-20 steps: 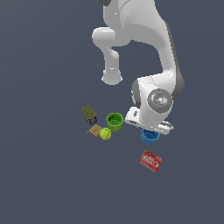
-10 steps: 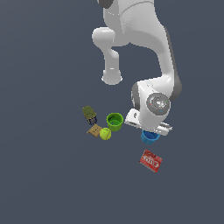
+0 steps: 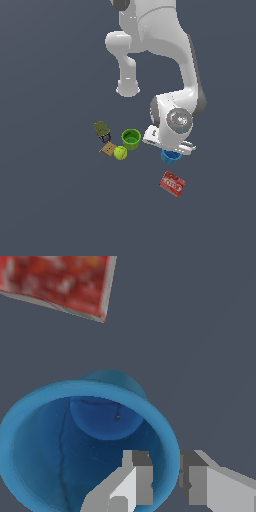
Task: Pick up a designated object from a clutter of objects.
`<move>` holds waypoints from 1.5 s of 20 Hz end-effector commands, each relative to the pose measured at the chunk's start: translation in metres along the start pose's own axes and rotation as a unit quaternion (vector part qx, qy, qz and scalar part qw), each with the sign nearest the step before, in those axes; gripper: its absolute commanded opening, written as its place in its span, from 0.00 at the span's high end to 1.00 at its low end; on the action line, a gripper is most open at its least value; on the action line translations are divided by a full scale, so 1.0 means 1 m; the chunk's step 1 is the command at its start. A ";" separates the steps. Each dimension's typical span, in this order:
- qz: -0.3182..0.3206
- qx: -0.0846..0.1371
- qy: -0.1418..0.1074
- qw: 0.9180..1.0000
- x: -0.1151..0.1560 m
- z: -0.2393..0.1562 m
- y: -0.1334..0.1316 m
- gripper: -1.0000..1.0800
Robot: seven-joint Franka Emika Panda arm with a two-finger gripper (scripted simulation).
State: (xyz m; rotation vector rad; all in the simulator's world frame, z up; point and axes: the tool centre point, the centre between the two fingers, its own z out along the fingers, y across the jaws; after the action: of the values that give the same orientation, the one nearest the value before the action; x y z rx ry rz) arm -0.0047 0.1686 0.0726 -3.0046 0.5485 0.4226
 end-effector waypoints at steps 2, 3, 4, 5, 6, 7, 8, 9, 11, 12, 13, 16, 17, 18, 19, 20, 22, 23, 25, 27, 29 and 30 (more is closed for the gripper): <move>0.000 -0.001 -0.001 1.000 -0.001 0.001 0.000 1.00; 0.000 -0.001 -0.001 1.000 -0.001 0.001 0.000 1.00; 0.000 -0.001 -0.001 1.000 -0.001 0.001 0.000 1.00; 0.000 0.000 0.000 1.000 0.000 0.000 0.000 1.00; 0.000 0.000 0.000 1.000 0.000 0.000 0.000 1.00; 0.000 0.000 0.000 1.000 0.000 -0.001 0.001 1.00; 0.000 0.000 0.000 1.000 0.000 -0.002 0.002 1.00; 0.000 0.000 0.000 1.000 -0.001 -0.003 0.003 1.00; 0.000 0.000 0.000 1.000 -0.002 -0.007 0.007 1.00; 0.000 0.000 0.000 1.000 -0.003 -0.009 0.009 1.00; 0.000 0.000 0.000 1.000 -0.004 -0.012 0.012 1.00; 0.000 0.000 0.000 1.000 -0.007 -0.023 0.023 1.00; 0.000 0.000 0.000 1.000 -0.008 -0.028 0.027 1.00; 0.000 0.000 0.000 1.000 -0.009 -0.033 0.033 1.00; 0.000 0.000 0.000 1.000 -0.011 -0.038 0.038 1.00; 0.000 0.000 0.000 1.000 -0.013 -0.044 0.044 1.00; 0.000 0.000 0.000 1.000 -0.017 -0.057 0.056 1.00; 0.000 0.000 0.000 1.000 -0.019 -0.065 0.064 1.00; 0.000 0.001 -0.001 1.000 -0.023 -0.080 0.079 1.00; 0.001 0.001 -0.001 1.000 -0.028 -0.098 0.096 1.00; 0.001 0.001 -0.001 1.000 -0.033 -0.116 0.113 1.00; 0.001 0.001 -0.001 1.000 -0.036 -0.125 0.122 1.00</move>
State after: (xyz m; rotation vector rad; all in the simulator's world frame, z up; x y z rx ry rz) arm -0.0434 0.0659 0.1863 -3.0023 0.5501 0.4288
